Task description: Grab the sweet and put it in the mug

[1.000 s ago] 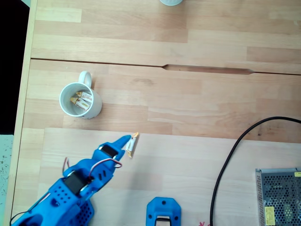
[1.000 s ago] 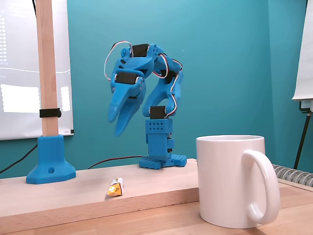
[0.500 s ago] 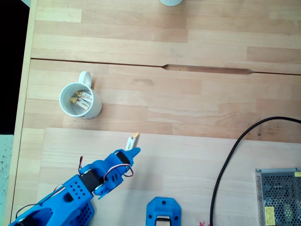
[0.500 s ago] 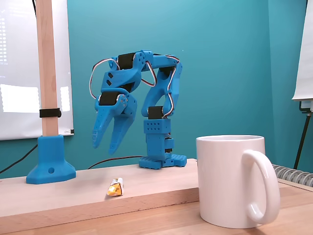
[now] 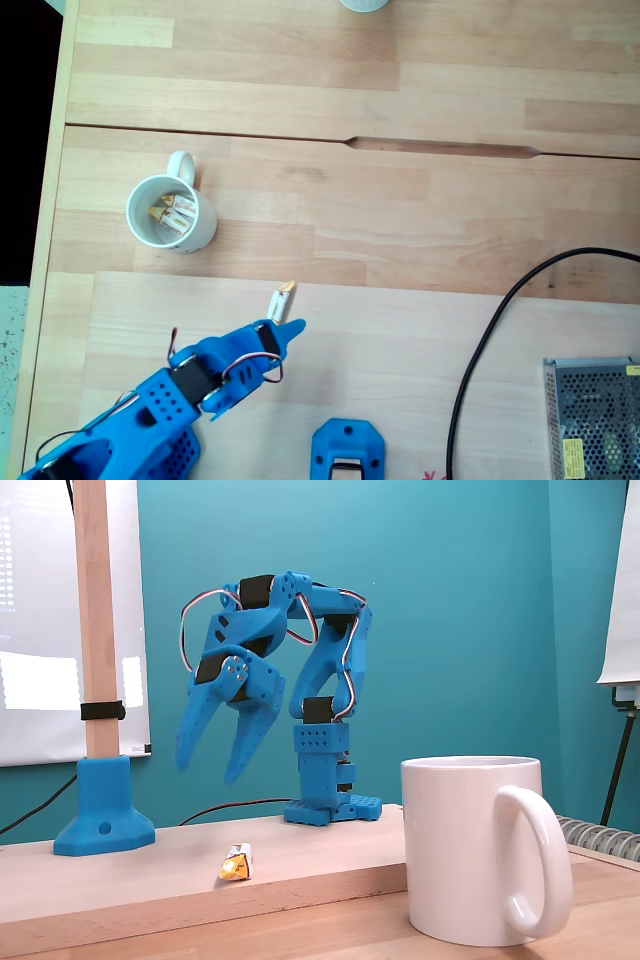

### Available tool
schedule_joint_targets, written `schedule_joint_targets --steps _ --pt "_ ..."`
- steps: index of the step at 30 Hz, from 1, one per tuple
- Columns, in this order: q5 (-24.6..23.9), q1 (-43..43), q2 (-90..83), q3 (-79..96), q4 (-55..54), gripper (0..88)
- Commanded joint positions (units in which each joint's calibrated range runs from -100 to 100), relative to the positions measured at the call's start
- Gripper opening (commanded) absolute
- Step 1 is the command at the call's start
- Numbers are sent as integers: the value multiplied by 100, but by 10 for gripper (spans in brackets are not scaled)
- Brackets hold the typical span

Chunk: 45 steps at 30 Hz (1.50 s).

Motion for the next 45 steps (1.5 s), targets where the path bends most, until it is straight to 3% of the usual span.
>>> schedule_joint_targets --steps 1,19,34,45 --pt "-44 4 278 -331 18 234" --pt "-103 4 1793 -1437 18 227" --pt "-107 -18 2352 -1392 34 228" --pt "-107 -613 2438 -1366 123 226"
